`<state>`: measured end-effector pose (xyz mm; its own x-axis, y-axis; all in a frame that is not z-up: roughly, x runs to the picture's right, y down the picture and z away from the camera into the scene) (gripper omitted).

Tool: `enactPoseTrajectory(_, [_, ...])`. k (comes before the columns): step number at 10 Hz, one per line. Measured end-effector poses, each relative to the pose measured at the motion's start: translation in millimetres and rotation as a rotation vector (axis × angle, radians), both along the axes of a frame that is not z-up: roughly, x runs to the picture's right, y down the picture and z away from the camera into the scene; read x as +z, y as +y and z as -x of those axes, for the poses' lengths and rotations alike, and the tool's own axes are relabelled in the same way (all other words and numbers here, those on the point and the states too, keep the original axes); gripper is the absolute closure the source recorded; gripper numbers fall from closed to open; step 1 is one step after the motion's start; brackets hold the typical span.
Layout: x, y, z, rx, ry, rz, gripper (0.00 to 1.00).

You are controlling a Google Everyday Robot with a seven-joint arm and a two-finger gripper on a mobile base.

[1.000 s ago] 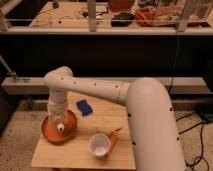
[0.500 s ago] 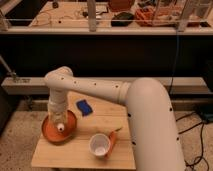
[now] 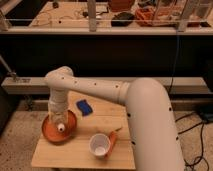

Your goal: Place the bottle in the ceramic bowl

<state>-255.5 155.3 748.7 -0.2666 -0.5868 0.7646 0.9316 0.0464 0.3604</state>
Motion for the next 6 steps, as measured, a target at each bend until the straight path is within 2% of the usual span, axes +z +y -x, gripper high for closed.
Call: enactPoseTrajectory(6, [1.2, -0.9, -0.8, 0.004, 0.007, 0.007, 0.76])
